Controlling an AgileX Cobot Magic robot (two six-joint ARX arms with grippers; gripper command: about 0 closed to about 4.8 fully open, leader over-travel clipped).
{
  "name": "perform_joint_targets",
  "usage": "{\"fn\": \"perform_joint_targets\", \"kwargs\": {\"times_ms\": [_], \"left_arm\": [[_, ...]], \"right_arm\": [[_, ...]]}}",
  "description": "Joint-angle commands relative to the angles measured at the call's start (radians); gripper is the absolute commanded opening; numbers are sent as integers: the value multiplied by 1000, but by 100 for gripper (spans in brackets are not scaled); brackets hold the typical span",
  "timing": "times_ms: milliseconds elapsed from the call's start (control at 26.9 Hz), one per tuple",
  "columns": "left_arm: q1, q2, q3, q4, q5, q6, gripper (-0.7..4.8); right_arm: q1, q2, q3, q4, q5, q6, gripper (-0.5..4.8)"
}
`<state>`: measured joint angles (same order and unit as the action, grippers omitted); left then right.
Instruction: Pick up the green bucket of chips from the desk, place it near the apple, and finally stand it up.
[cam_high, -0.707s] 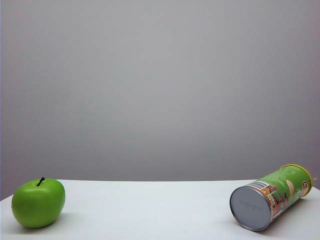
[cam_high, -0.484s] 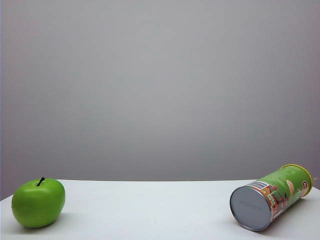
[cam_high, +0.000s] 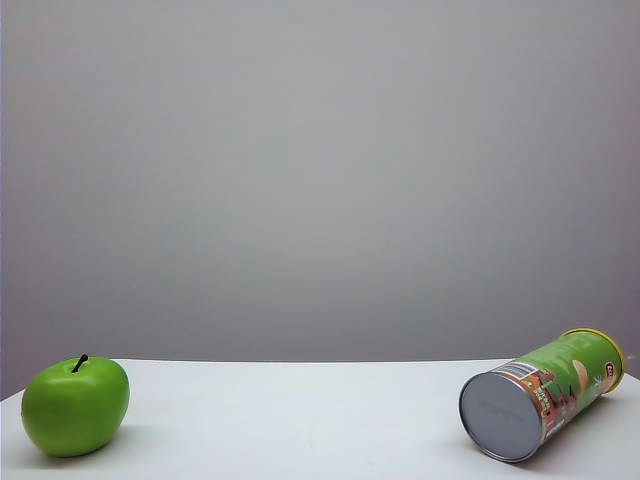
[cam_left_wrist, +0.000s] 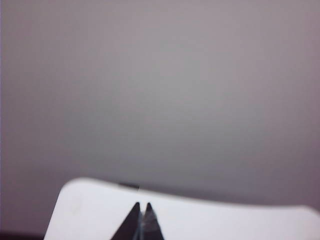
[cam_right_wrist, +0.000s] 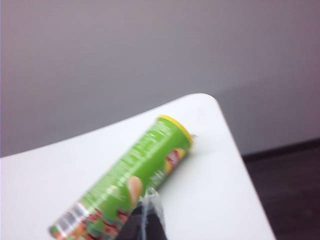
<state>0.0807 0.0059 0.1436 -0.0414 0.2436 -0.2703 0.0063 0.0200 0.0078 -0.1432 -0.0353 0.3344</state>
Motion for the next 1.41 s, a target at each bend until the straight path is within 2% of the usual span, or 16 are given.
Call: {"fn": "perform_joint_targets", "kwargs": {"times_ms": [37,149,298,446,595,670,744,930,967,1116,1228,1265,1302,1413], "left_arm": [[0,22,93,-59,-21,-18,-1],[1,86,169,-109,4,-8,-1],[1,271,289,-100,134,26,-1],[1,503,475,-185,229,173,7],[0,685,631,-282,262,249,26],[0,828,747,-327,331,332,26],[-2,930,821,-360,413,380,26],[-26,1040,905,-434,441,460,29],[-37,1059,923,-453,441,484,31],[-90,1121,979,-496,379,507,31],[-169,1176,1029,-557,257,524,31],[-209,1193,1044,-581,204,554,31],[-234,1203,1048,-582,172,572,31],[-294,1215,1052,-563,83,601,35]], "right_arm": [[0,1,17,100,-27,84,-1],[0,2,30,181,-27,109,-1],[0,29,94,185,16,108,-1],[-4,111,163,209,14,111,-1],[-4,220,216,286,7,111,-1],[-6,351,285,301,-48,110,-1],[-6,492,360,295,-119,111,-1],[-6,788,543,224,-230,111,2],[-6,840,580,209,-244,111,19],[-5,1059,752,127,-289,111,205],[11,1239,926,14,-272,116,285],[26,1302,983,-6,-238,150,409],[31,1325,1003,-12,-218,180,479],[60,1382,1045,-23,-176,250,479]]}}
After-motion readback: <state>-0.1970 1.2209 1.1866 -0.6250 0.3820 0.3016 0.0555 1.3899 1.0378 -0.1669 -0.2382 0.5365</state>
